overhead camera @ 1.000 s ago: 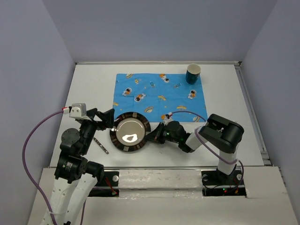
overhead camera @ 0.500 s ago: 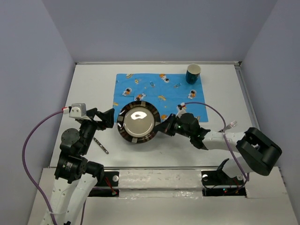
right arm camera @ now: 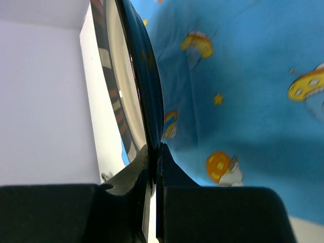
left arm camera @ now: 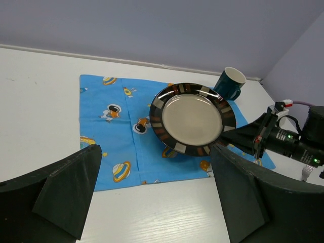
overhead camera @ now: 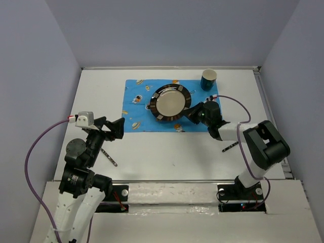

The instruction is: Set the dinner table for one person

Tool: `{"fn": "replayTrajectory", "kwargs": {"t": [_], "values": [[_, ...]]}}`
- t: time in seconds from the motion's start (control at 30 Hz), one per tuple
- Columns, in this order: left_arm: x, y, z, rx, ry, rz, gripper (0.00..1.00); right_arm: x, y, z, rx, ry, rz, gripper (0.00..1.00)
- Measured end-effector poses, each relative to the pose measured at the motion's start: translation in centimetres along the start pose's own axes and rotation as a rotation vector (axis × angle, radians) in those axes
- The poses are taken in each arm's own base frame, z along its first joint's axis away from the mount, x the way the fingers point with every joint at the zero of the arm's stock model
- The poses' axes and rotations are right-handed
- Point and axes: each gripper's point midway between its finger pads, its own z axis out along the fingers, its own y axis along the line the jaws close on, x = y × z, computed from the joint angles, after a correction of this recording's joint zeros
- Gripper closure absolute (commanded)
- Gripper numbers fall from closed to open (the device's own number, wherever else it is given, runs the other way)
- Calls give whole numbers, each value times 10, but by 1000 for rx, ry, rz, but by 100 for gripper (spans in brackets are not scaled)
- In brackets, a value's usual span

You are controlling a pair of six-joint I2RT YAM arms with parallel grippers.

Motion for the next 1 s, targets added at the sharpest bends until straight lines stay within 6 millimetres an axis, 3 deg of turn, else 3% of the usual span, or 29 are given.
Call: {"fn": "replayTrajectory", "kwargs": {"t": [0.17, 0.37, 0.53, 0.57, 0.63, 0.67, 0.73, 0.77, 0.87, 1.0], "values": [[0, -2, 0, 9, 2, 0, 1, -19, -22, 24, 46, -23, 59, 100], [0, -2, 0, 12, 0, 0, 1, -15, -41, 37, 90, -5, 92, 100], [-1, -2, 0, 13, -1, 0, 1, -12, -45, 44, 81, 13, 116, 98], [-1, -2, 0, 13, -1, 0, 1, -11, -45, 45, 77, 16, 122, 82], [-1, -3, 0, 14, -1, 0, 1, -10, -46, 46, 75, 21, 131, 67], [-1, -2, 0, 13, -1, -1, 1, -11, -44, 47, 63, 22, 129, 52], [-1, -3, 0, 14, -1, -1, 1, -12, -40, 47, 46, 21, 131, 31], [-1, -3, 0, 15, -1, -1, 1, -11, -39, 47, 41, 24, 120, 31], [-1, -3, 0, 17, -2, -1, 1, -9, -40, 44, 51, 36, 96, 13], [-4, -5, -3, 27, -16, -1, 1, -12, -36, 32, 76, 38, 46, 5]]}}
